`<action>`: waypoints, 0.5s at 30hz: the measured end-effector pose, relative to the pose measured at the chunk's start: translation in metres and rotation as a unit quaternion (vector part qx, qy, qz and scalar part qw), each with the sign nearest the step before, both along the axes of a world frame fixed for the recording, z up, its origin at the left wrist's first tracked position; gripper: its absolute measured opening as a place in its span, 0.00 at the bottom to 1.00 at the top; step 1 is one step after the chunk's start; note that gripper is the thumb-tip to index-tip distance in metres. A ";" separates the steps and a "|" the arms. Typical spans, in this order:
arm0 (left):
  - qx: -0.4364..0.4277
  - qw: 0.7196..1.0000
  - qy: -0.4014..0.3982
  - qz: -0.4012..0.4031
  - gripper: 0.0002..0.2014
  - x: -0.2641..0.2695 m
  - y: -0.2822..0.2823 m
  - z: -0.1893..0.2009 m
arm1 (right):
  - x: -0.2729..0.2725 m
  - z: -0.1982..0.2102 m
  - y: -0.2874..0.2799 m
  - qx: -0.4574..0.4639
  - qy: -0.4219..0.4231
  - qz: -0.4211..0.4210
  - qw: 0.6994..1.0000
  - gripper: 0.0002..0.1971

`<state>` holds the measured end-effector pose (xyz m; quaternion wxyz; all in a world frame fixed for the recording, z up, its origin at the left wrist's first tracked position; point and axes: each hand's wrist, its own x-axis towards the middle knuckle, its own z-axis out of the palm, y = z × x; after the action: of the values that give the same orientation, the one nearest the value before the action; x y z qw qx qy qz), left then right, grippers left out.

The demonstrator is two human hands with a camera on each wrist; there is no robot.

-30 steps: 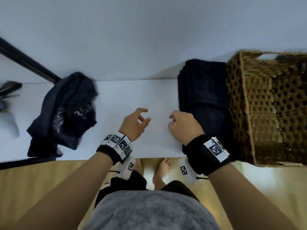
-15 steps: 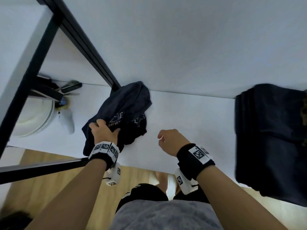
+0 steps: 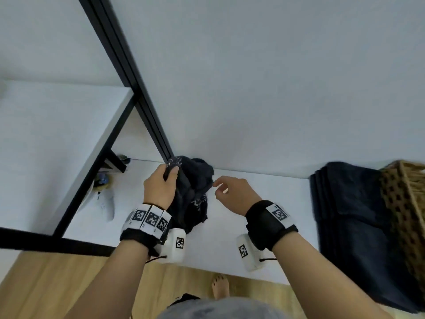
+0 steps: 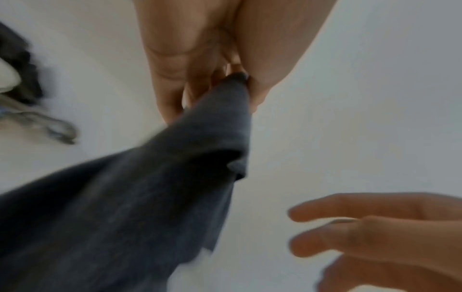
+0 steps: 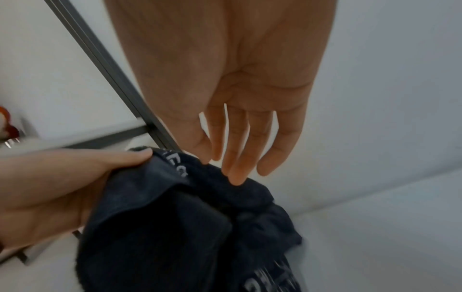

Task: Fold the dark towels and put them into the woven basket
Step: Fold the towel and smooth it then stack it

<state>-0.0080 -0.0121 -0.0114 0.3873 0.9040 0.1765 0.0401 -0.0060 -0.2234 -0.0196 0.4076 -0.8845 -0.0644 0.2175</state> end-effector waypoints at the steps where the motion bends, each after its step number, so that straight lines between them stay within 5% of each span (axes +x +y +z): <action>1: -0.016 1.000 -0.023 -0.012 0.10 0.004 -0.007 0.021 | 0.001 0.016 0.000 0.026 -0.017 -0.004 1.000 0.14; 4: -0.028 0.994 -0.087 -0.062 0.10 0.010 -0.026 0.081 | -0.004 0.068 -0.006 0.104 -0.059 -0.007 0.993 0.27; 10: -0.073 0.968 -0.171 -0.166 0.11 -0.001 -0.068 0.188 | -0.026 0.158 -0.042 0.154 -0.188 -0.022 0.970 0.36; 15: -0.139 0.932 -0.170 -0.289 0.09 -0.027 -0.113 0.260 | -0.053 0.213 -0.075 0.204 -0.305 -0.093 0.926 0.24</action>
<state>-0.0353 -0.1248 0.2482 0.5282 0.8327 -0.1571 0.0541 -0.0594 -0.2981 0.1934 0.5580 -0.8080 -0.1464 -0.1198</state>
